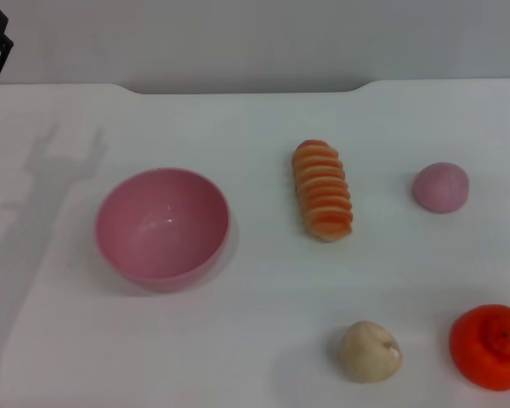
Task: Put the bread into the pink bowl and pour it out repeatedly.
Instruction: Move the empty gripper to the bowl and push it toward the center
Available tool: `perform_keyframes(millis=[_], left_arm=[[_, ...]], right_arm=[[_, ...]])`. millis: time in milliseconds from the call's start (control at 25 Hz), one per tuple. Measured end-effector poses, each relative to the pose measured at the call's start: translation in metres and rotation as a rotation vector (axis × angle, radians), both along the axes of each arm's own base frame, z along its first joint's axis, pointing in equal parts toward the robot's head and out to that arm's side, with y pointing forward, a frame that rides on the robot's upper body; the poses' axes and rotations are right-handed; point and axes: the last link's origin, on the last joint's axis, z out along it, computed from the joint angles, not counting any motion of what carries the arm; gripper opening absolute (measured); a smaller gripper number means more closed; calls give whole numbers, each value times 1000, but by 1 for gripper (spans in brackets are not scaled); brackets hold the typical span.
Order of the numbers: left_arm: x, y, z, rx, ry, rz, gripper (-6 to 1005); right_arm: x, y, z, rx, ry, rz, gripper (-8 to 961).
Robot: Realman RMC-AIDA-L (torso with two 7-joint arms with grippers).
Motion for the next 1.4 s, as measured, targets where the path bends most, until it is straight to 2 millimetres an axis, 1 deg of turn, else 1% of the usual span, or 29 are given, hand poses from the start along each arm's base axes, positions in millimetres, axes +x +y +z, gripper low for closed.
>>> perform_keyframes(millis=[280, 600, 840, 1040, 1280, 1360, 1400], left_arm=[[2, 7, 3, 3, 5, 4, 761], [-1, 16, 8, 13, 6, 49, 752], [-2, 16, 10, 4, -19, 45, 746], [0, 19, 17, -108, -73, -6, 741], [8, 22, 33, -308, -52, -46, 684], [14, 23, 39, -415, -33, -54, 684], [14, 23, 39, -415, -33, -54, 685]], right_arm=[[-2, 11, -1, -19, 14, -18, 547], [-3, 13, 0, -19, 18, -18, 548], [-3, 15, 0, -20, 20, -21, 548], [-4, 16, -2, -30, 20, -21, 547], [-2, 15, -3, -39, 24, -24, 548], [-2, 14, -4, -42, 23, -25, 548], [-2, 14, -5, -44, 23, -24, 548]])
